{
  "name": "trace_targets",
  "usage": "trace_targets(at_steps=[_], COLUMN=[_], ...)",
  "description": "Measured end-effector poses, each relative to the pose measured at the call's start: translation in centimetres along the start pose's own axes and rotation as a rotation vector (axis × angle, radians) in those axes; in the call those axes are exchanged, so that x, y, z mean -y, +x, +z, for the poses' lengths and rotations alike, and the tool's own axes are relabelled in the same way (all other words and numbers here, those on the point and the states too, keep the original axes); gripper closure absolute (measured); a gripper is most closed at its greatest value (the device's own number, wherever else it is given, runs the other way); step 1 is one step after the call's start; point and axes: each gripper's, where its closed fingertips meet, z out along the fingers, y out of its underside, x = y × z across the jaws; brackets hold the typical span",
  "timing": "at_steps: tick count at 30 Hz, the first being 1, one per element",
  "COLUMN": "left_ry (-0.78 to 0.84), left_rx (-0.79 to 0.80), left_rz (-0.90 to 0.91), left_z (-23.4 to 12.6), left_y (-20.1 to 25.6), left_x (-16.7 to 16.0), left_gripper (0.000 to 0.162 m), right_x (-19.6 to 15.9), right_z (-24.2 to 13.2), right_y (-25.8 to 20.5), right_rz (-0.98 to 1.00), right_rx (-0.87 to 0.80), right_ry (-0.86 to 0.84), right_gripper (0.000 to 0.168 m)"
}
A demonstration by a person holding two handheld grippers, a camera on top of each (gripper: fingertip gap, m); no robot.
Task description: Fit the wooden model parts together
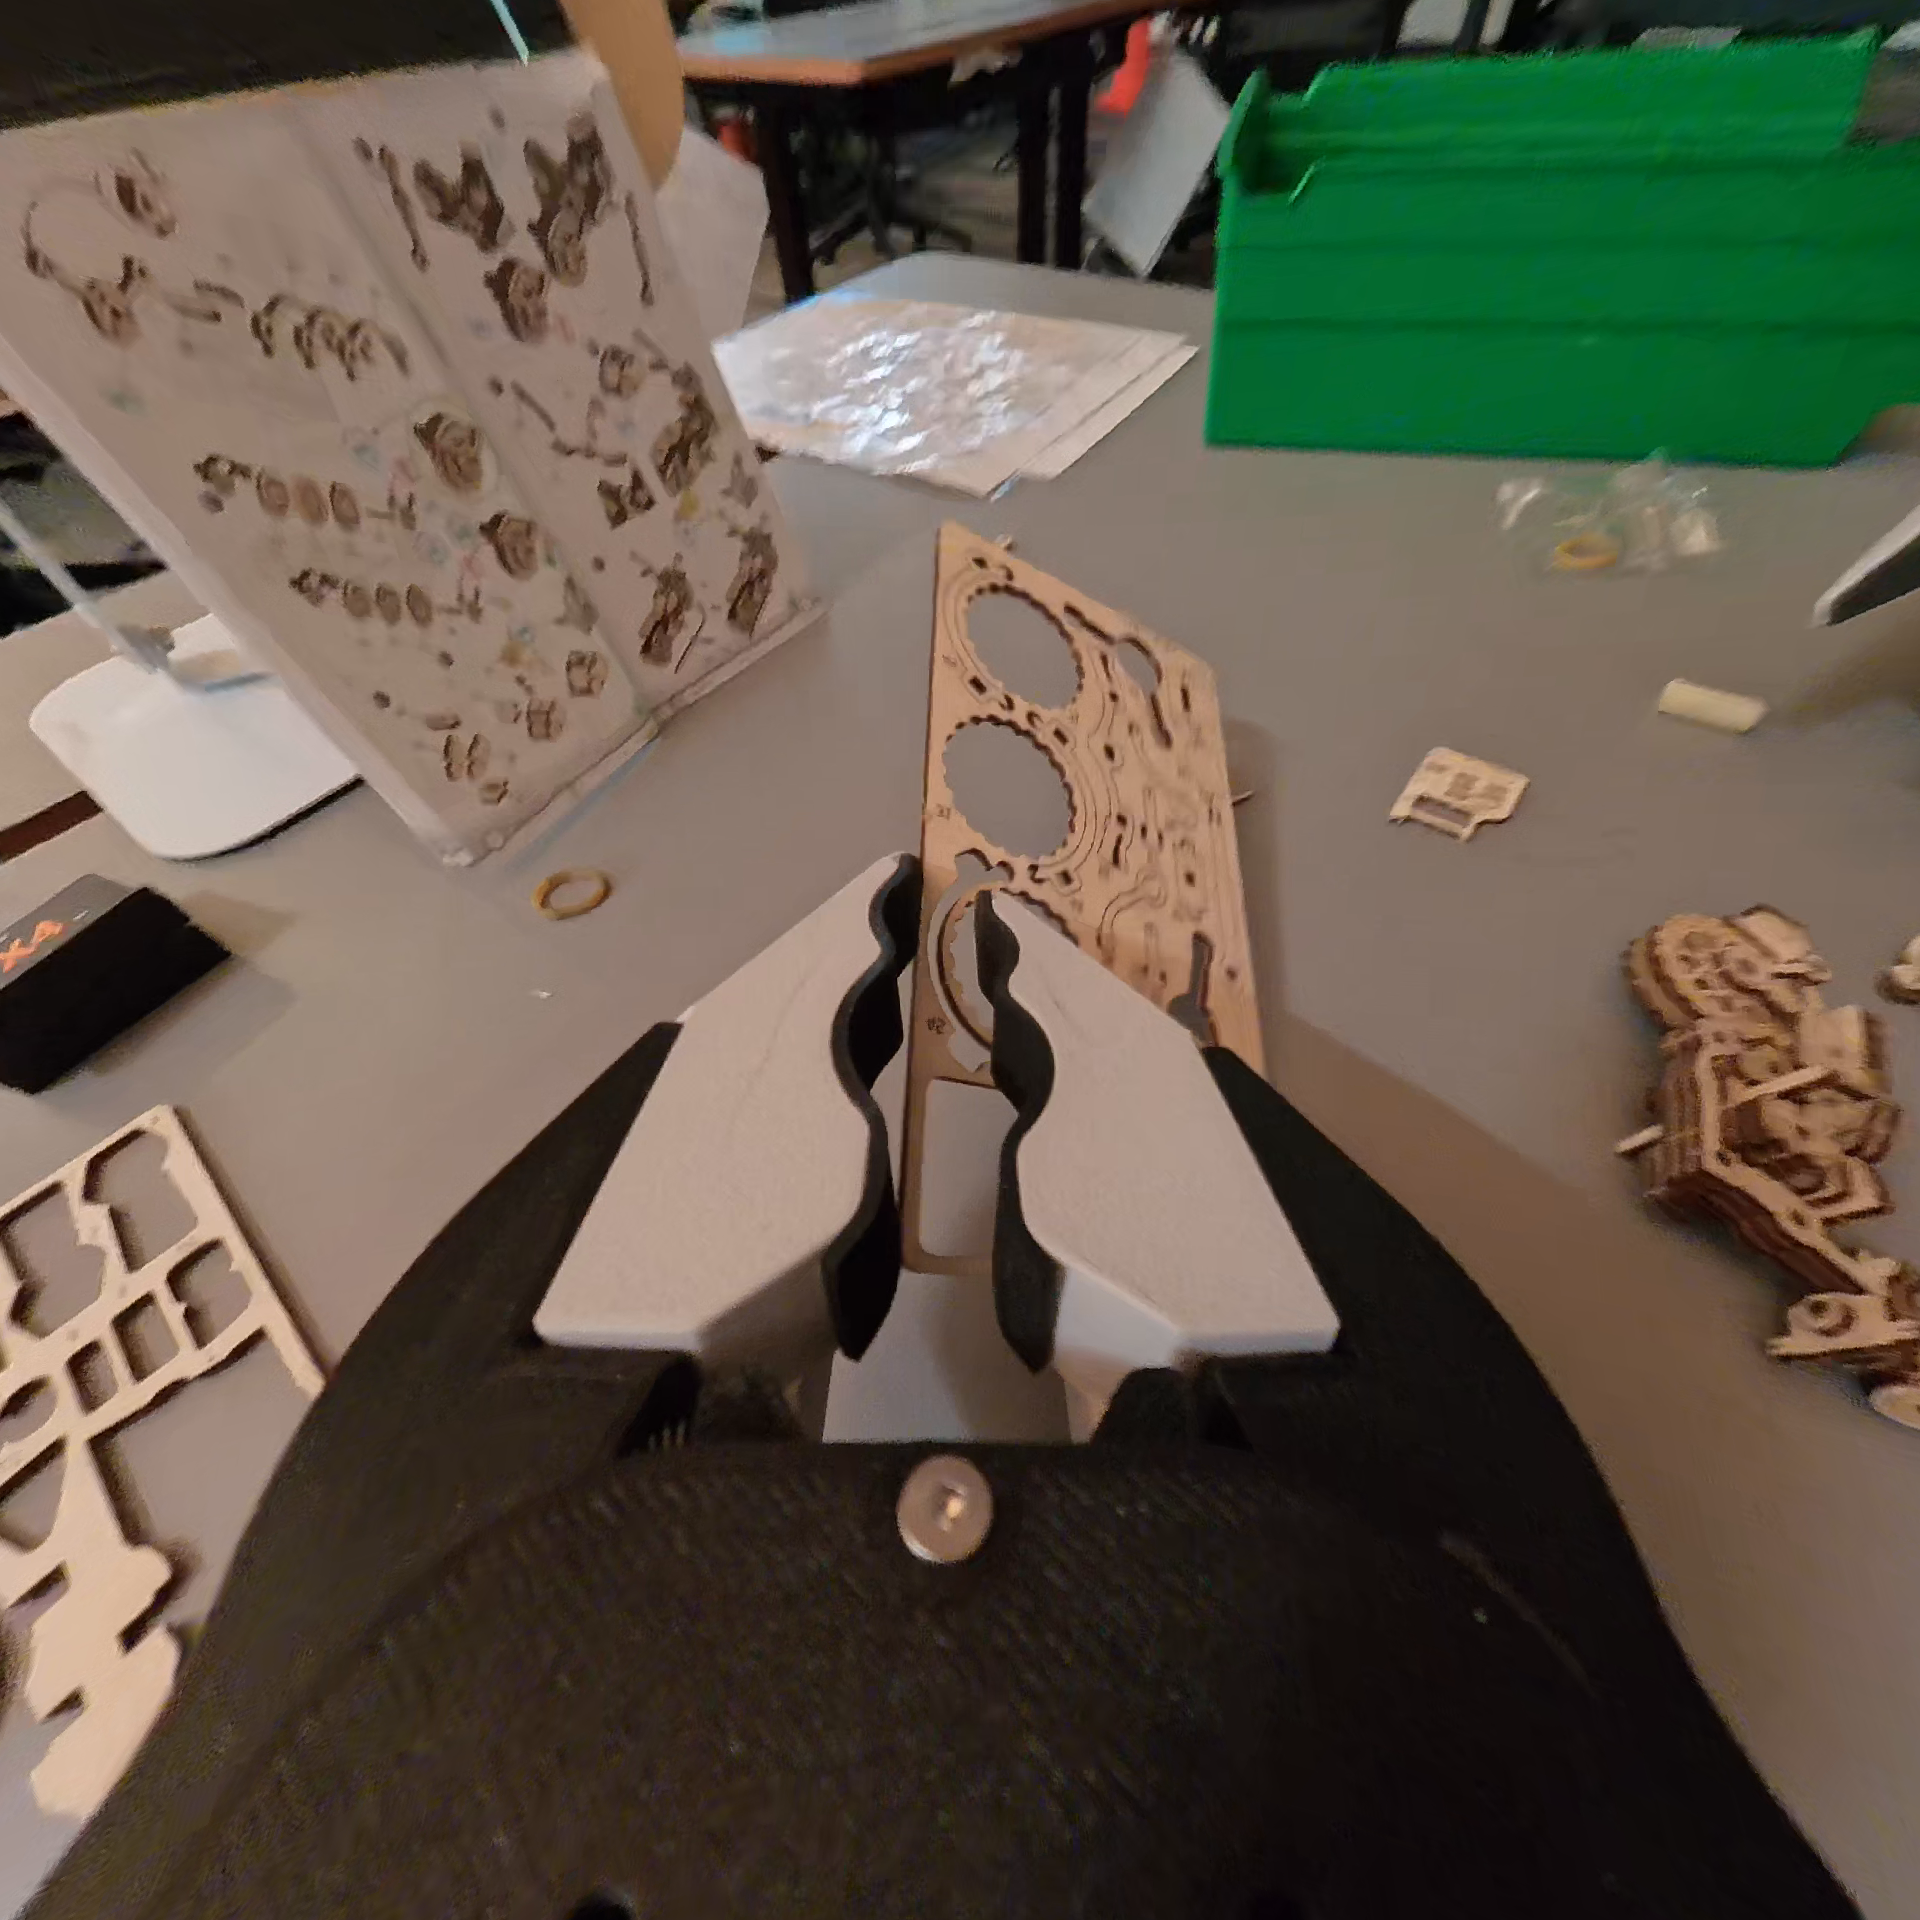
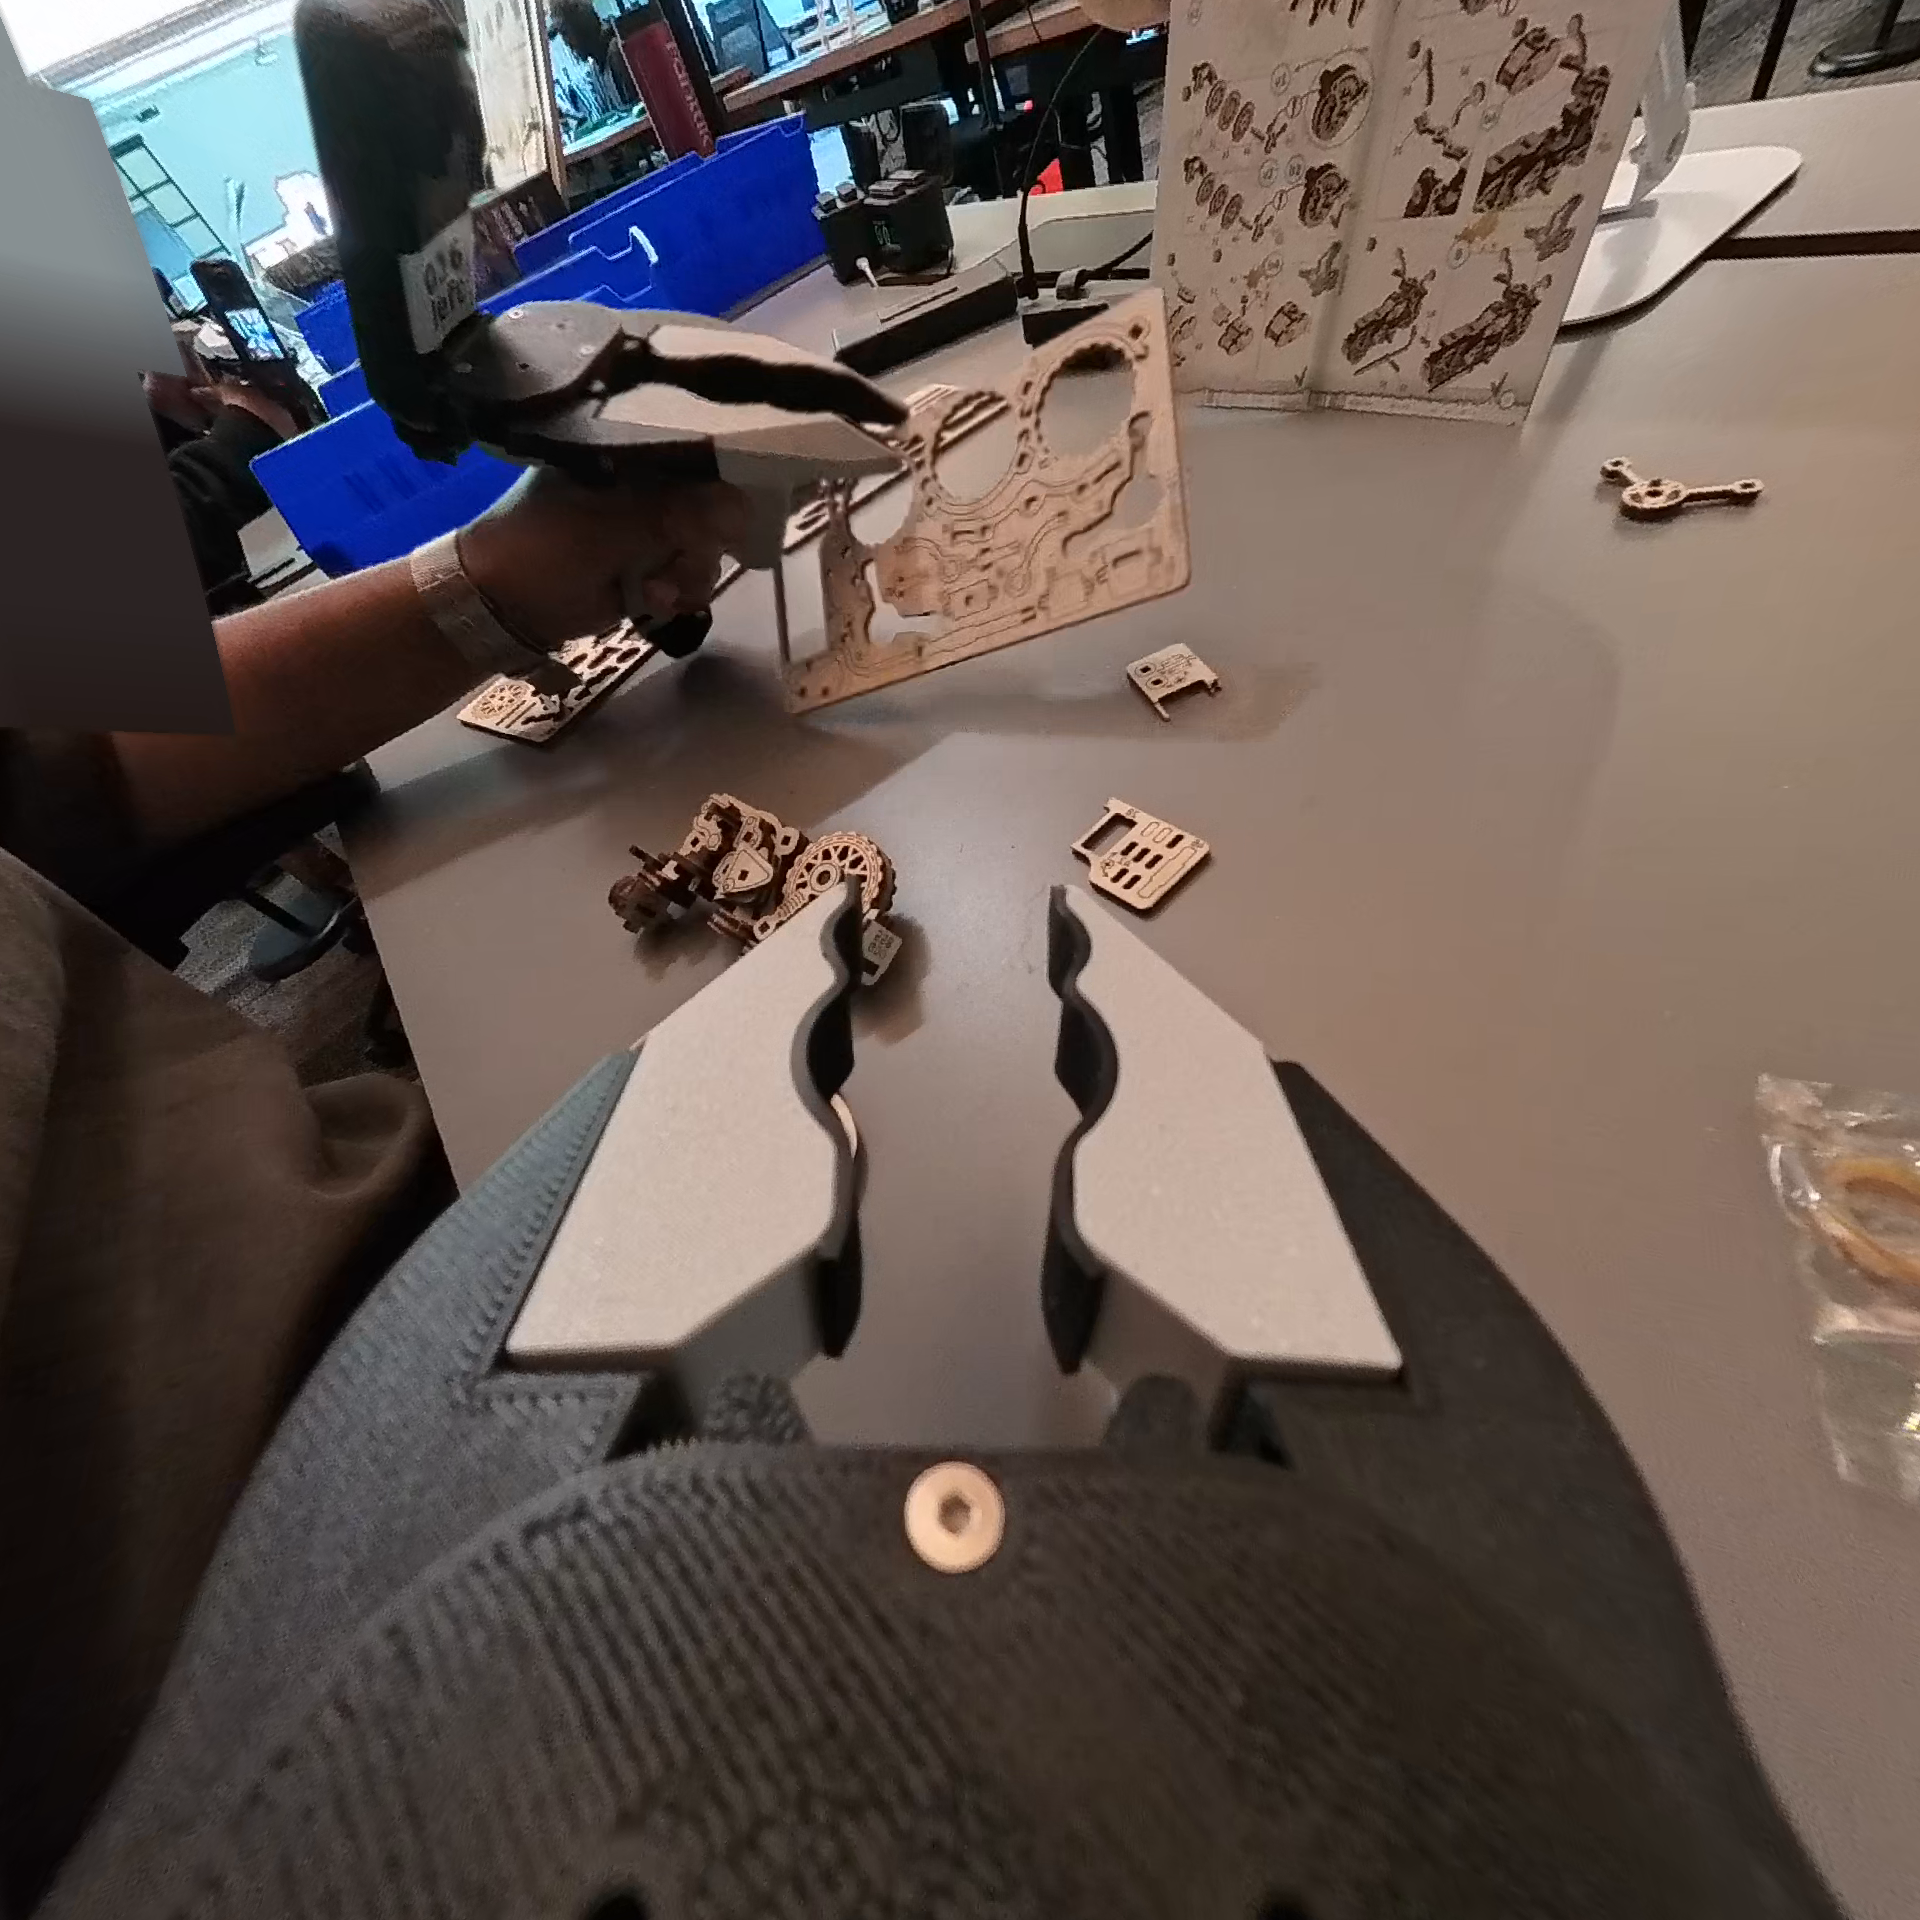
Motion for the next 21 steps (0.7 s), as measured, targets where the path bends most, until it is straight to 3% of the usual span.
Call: trace_targets(at_steps=[9,21], left_ry=[0.128,0.133], left_rx=[-0.092,-0.141], left_rz=[0.149,0.123], left_z=[-1.3,-1.3], left_y=[2.4,3.0], left_x=[2.5,2.4], left_gripper=[0.156,0.162], right_x=[0.1,0.1], right_z=[0.0,0.0], right_y=[0.1,0.2], right_rz=[0.012,0.021], right_rx=[0.003,0.004], right_ry=[0.005,0.006], right_gripper=[0.133,0.133])
